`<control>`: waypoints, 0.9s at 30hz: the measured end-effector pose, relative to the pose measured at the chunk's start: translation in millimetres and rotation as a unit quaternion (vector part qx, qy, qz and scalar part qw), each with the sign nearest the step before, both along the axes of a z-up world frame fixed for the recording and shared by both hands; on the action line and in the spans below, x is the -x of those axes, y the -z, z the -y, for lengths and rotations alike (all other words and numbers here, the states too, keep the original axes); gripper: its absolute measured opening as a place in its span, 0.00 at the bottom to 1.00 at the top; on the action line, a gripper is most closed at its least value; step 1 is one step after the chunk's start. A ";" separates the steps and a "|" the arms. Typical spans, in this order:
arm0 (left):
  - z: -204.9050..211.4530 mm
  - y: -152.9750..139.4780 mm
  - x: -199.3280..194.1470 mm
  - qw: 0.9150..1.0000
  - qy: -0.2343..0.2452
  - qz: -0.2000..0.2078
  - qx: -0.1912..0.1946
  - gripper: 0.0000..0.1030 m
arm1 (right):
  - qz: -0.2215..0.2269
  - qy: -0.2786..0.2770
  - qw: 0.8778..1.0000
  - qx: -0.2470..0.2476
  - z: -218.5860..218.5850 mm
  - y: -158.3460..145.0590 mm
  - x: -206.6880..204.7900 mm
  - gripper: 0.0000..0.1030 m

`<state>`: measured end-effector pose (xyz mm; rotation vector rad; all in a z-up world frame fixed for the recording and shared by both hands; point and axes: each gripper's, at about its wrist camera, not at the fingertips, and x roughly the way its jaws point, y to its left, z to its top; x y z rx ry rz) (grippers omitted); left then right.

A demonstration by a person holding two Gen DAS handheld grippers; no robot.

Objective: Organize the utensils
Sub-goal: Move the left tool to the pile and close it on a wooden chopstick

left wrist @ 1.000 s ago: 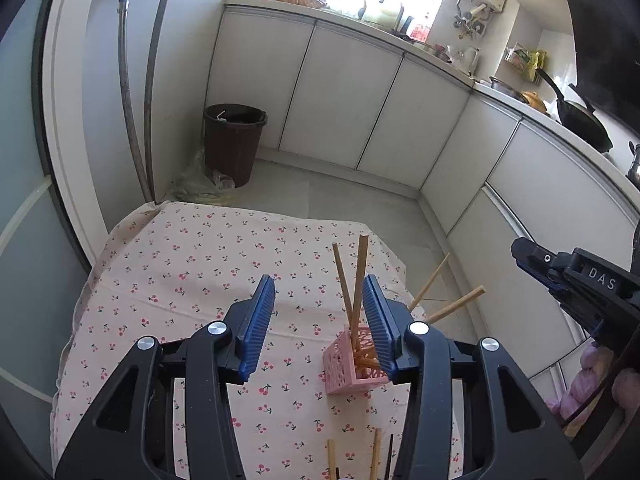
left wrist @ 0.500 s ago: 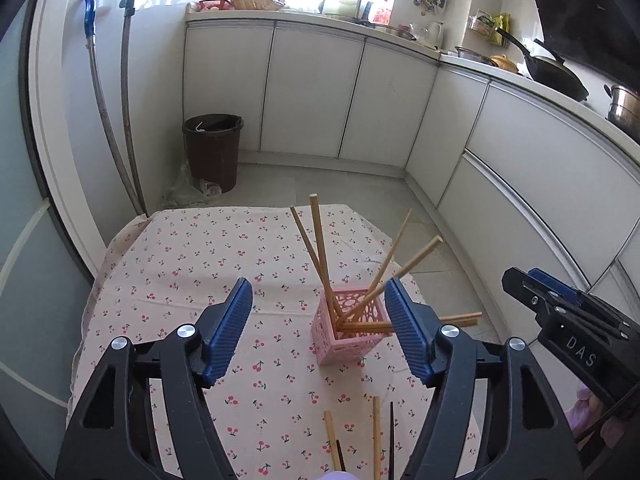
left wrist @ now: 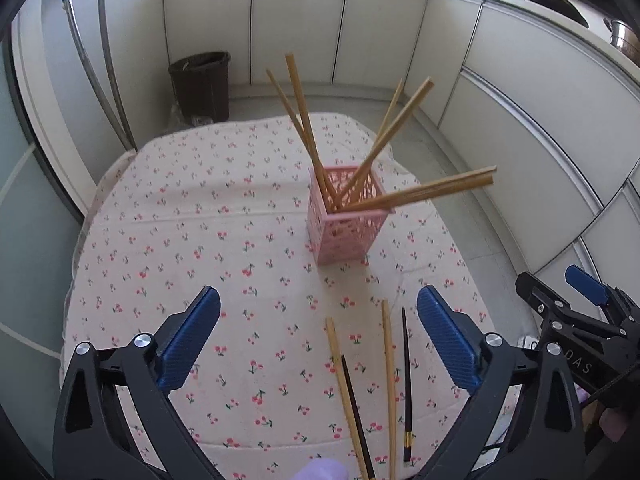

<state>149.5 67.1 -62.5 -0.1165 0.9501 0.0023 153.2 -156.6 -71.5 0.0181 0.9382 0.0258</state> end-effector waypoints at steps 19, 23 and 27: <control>-0.1 128.9 -38.1 0.982 -0.038 -0.177 0.055 0.91 | -0.191 0.034 0.972 -0.133 22.7 83.6 7.2 0.87; 11.7 134.3 -50.3 0.986 -0.032 -0.159 0.025 0.63 | -0.194 0.035 0.971 -0.137 24.3 83.8 6.2 0.87; 17.8 139.3 -55.3 0.987 -0.041 -0.154 0.006 0.52 | -0.194 0.030 0.971 -0.138 22.4 84.1 4.5 0.87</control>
